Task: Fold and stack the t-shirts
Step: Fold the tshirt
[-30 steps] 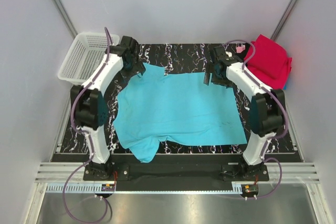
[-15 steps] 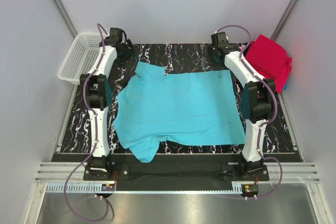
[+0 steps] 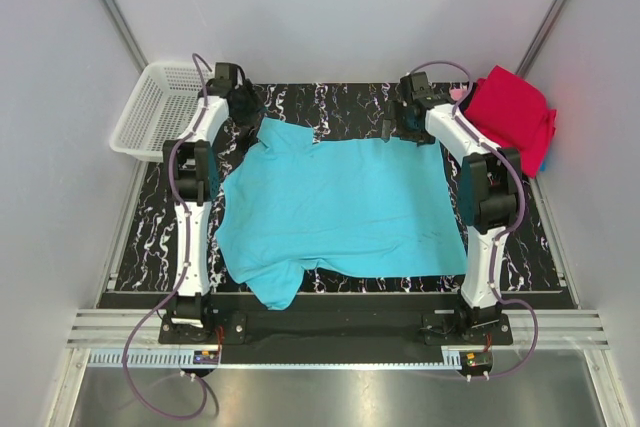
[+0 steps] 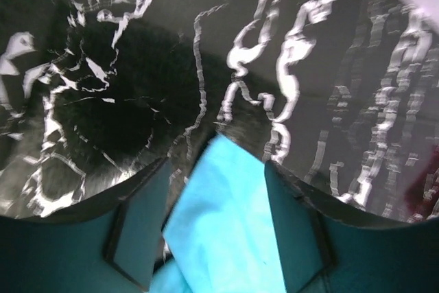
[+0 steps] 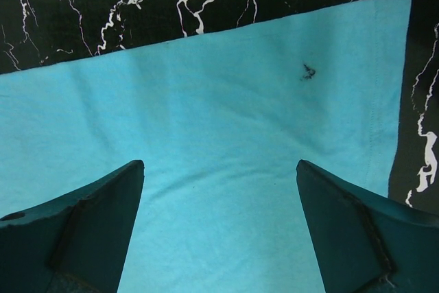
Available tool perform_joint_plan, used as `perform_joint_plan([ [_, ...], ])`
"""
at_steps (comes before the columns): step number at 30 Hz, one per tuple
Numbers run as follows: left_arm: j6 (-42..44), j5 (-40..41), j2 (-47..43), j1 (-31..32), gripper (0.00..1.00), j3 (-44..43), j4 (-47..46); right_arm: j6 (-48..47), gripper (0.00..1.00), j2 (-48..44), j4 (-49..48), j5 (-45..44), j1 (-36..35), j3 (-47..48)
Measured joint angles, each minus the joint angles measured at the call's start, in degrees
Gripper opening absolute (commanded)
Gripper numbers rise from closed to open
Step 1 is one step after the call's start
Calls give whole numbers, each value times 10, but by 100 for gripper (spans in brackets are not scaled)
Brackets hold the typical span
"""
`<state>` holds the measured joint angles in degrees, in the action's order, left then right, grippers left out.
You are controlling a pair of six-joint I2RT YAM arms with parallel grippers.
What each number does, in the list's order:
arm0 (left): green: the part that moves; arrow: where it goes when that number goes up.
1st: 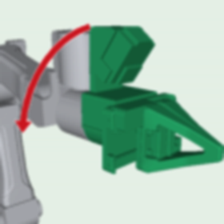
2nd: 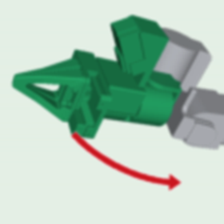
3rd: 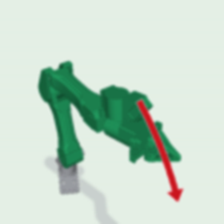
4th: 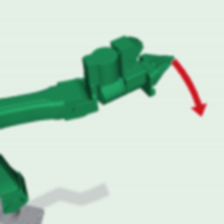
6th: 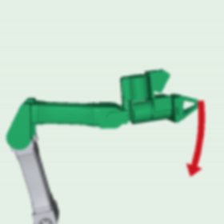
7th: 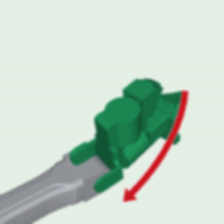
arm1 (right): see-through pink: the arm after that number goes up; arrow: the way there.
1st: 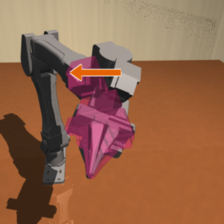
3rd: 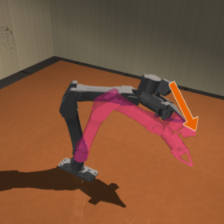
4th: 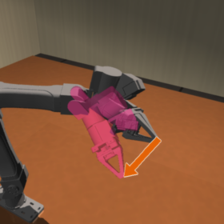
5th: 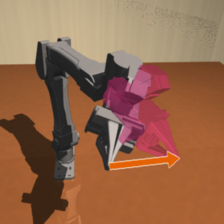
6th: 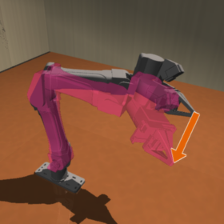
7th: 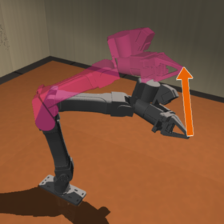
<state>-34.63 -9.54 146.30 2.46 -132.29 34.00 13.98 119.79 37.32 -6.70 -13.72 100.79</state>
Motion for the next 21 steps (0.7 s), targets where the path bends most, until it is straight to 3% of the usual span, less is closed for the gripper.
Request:
perform_joint_plan([
  [8,-13,-5,23,0,58,-20,23,11,99,-7,-2,9,0,-16],
  [13,-19,-9,35,0,50,-35,28,15,99,-16,-3,8,0,-24],
  [21,-25,-35,46,1,50,-46,22,16,99,-20,-3,8,0,-31],
])
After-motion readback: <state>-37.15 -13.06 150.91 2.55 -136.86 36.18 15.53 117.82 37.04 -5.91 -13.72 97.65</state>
